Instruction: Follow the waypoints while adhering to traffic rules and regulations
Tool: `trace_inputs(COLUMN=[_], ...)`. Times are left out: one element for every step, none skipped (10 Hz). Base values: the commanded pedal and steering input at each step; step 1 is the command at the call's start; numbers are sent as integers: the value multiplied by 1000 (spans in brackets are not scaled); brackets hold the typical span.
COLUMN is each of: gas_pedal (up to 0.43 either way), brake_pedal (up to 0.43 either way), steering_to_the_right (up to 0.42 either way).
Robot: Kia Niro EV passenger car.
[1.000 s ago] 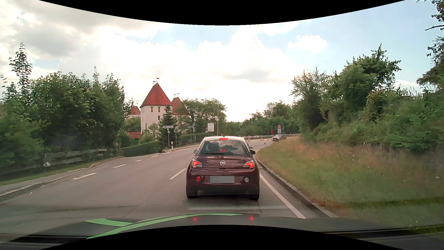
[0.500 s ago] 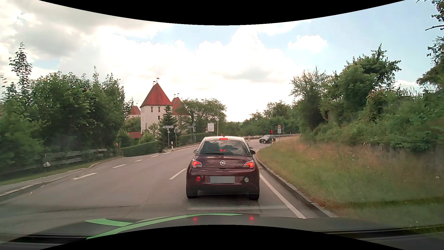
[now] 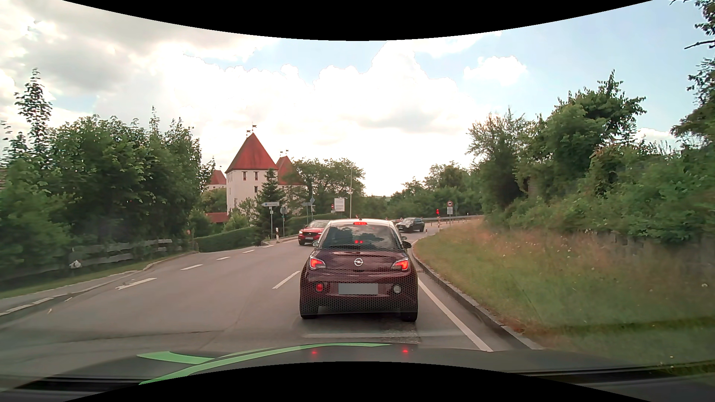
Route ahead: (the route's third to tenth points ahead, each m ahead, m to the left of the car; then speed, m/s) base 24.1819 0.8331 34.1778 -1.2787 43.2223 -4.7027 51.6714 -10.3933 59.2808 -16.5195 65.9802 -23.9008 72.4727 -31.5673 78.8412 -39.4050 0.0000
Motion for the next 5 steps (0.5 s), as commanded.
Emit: trace_inputs(gas_pedal=[0, 0, 0, 0, 0], brake_pedal=[293, 293, 287, 293, 287], steering_to_the_right=[26, 26, 26, 26, 27])
